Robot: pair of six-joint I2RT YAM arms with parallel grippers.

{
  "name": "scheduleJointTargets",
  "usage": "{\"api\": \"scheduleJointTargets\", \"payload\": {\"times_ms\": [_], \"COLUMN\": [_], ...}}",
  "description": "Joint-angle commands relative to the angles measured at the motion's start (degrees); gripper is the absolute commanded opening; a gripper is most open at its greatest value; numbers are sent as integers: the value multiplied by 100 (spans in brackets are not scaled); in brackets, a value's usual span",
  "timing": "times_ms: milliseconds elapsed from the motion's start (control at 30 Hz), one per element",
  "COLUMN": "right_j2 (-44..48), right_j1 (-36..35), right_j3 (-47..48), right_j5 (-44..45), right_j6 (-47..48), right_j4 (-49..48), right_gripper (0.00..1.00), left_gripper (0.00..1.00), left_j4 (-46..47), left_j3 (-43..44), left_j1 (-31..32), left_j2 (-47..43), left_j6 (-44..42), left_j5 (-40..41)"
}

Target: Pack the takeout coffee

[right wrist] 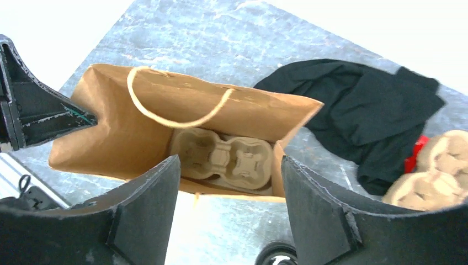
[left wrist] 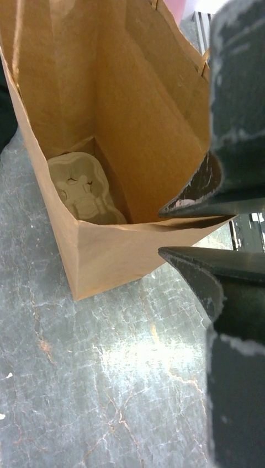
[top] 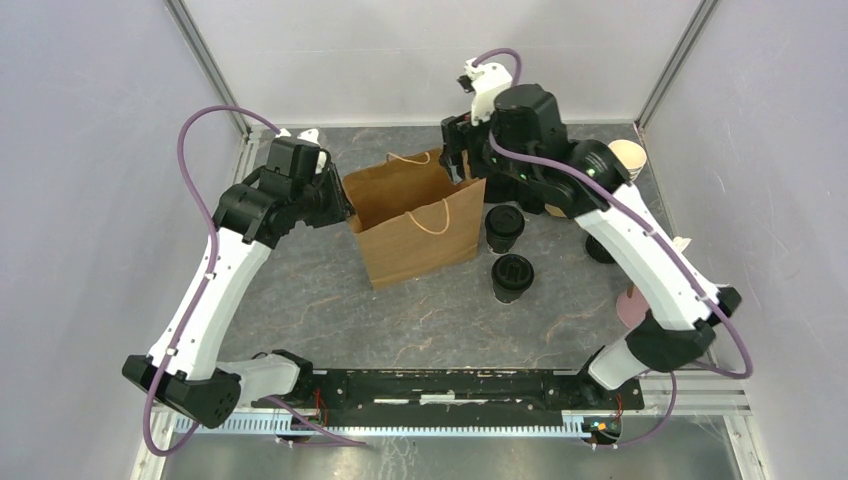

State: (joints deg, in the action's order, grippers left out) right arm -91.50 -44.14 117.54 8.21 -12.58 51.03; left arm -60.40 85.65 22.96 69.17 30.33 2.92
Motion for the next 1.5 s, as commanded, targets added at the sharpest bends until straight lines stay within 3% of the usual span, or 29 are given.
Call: {"api": "scheduleJointTargets", "payload": {"times_ms": [0, 200, 400, 467, 767, 833, 1133, 1300, 1367, 1400, 1467], "right_j2": [390, -69, -633, -692, -1061, -1098, 2, 54, 94, 104, 59], "right_j1": [0, 39, 46, 36, -100, -147, -150, 138, 279, 326, 365], "right_j3": [-490, -344, 66, -11, 296, 426, -1472, -1589, -1659, -1629, -1413], "right_j5": [695, 1079, 1217, 1305, 1859, 1845, 596, 149, 21, -24, -7], "right_j6": [350, 865, 951, 971, 1068, 1019, 823, 723, 701, 713, 745], "right_j4": [-304, -96, 344, 407, 600, 610, -1848, -2045, -2056, -2021, -1801], "right_gripper": [75, 84, 80, 72, 8, 0, 0, 1, 2, 4, 17], "left_gripper": [35, 42, 41, 39, 30, 27, 21, 52, 57, 62, 69], "left_j4": [-145, -268, -294, -305, -332, -360, -381, -793, -886, -949, -1028], "left_j3": [256, 479, 555, 569, 505, 506, 629, 730, 855, 942, 1200], "left_j1": [-3, -7, -2, -9, -2, -3, -3, -2, -7, -3, -2], "left_j2": [97, 291, 415, 406, 366, 333, 167, 60, -49, -98, -135], "left_j6": [-91, -110, -132, -140, -111, -123, -97, -140, -205, -241, -318], "left_j5": [216, 331, 347, 409, 659, 793, 1169, 1165, 1165, 1213, 1363]}}
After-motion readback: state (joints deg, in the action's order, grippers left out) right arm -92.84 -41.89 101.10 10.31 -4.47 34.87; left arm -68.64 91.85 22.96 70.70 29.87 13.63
